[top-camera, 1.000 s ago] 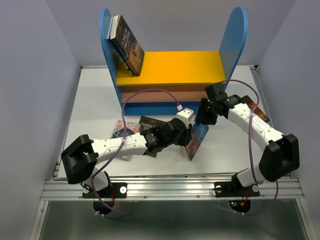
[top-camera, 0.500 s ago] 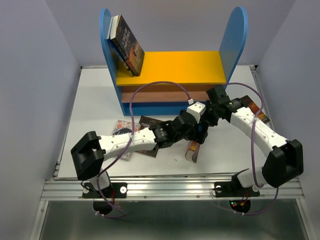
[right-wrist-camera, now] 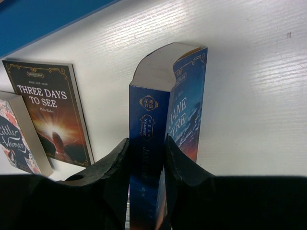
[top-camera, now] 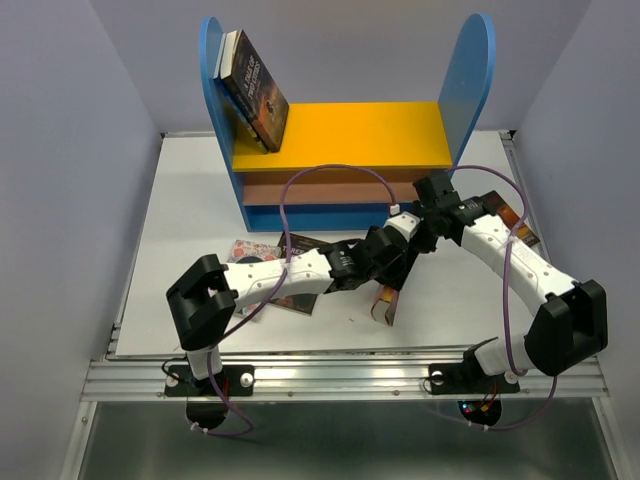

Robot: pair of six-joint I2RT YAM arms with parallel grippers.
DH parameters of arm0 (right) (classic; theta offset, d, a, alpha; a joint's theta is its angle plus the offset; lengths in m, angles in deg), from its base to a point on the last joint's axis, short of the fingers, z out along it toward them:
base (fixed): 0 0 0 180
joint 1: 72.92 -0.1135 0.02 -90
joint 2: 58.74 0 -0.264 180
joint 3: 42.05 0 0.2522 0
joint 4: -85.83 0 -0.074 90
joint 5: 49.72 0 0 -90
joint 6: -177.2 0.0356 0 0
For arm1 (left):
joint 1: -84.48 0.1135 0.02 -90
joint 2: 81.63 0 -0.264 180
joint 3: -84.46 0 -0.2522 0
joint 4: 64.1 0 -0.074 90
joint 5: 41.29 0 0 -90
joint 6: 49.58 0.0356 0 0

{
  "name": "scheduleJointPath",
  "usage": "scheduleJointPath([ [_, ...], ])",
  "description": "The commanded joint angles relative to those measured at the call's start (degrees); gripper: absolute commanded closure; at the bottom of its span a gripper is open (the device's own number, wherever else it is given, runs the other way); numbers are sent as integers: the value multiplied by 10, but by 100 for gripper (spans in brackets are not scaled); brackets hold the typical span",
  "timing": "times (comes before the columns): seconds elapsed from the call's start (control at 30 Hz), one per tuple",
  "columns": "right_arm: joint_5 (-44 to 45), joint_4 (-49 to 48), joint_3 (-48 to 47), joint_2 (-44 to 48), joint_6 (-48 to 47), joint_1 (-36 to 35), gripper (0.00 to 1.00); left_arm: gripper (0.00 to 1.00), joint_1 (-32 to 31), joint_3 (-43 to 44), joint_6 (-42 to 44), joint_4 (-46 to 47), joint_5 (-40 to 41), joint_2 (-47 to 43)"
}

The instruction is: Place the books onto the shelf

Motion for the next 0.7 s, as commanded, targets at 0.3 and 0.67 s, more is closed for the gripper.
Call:
scheduleJointPath([
  [0.3,-13,-18,1,11,-12,-7,95,36,-17,74,-3,-56,28,39],
  [0.67,-38,-40,1,26,-12,-7,86,100,-18,129,-6,-111,50,78],
])
